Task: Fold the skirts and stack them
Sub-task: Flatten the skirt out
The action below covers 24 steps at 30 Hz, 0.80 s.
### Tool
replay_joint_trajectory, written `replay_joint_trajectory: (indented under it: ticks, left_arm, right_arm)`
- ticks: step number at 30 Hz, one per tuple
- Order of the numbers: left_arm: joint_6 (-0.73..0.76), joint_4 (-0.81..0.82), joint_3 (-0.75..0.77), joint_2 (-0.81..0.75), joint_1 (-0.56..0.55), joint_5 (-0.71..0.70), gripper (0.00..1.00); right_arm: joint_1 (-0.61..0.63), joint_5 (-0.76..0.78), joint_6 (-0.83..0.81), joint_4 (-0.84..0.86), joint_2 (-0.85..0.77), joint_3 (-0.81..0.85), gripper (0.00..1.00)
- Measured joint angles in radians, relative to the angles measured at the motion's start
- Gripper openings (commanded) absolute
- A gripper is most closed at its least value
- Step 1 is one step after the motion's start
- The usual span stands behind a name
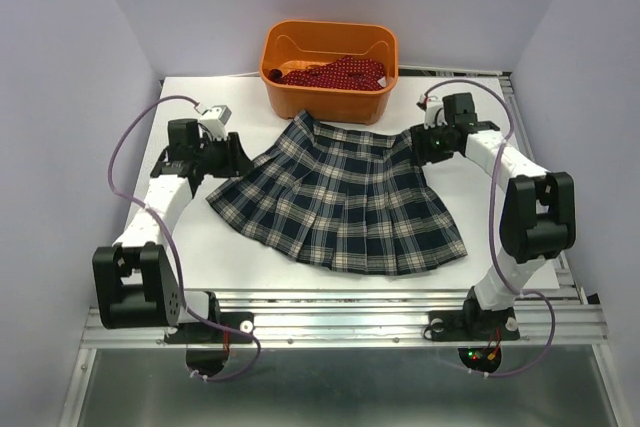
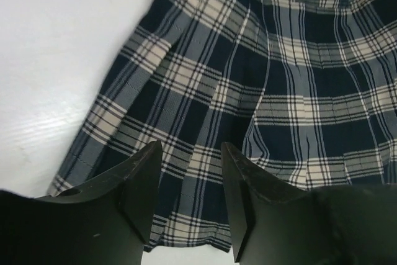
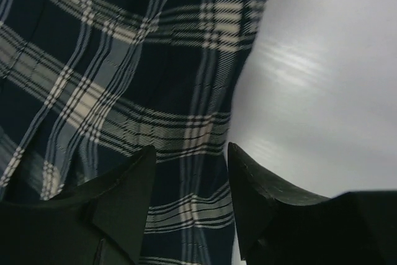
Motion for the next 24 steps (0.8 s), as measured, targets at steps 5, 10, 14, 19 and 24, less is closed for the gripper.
replay_joint_trajectory:
  ticks: [5, 10, 14, 19, 24]
  left_arm:
    - [-0.024, -0.015, -0.005, 0.091, -0.003, 0.027, 0.46]
    - [-0.031, -0.040, 0.056, 0.206, -0.003, 0.056, 0.31]
    - [-0.034, -0.048, 0.082, 0.301, -0.003, 0.072, 0.26]
    - [-0.045, -0.076, 0.169, 0.465, -0.008, 0.075, 0.24]
    - [-0.046, -0.114, 0.354, 0.684, -0.009, 0.051, 0.23]
  right_arm:
    - [0.009, -0.100, 0.080, -0.081, 0.025, -0.031, 0.42]
    - [0.008, -0.181, 0.194, -0.086, 0.063, -0.119, 0.28]
    - [0.009, -0.282, 0.296, -0.057, 0.070, -0.221, 0.18]
    - [0.077, -0.396, 0.404, 0.014, 0.006, -0.362, 0.20]
    - [0.280, -0.490, 0.501, 0.051, -0.146, -0.450, 0.46]
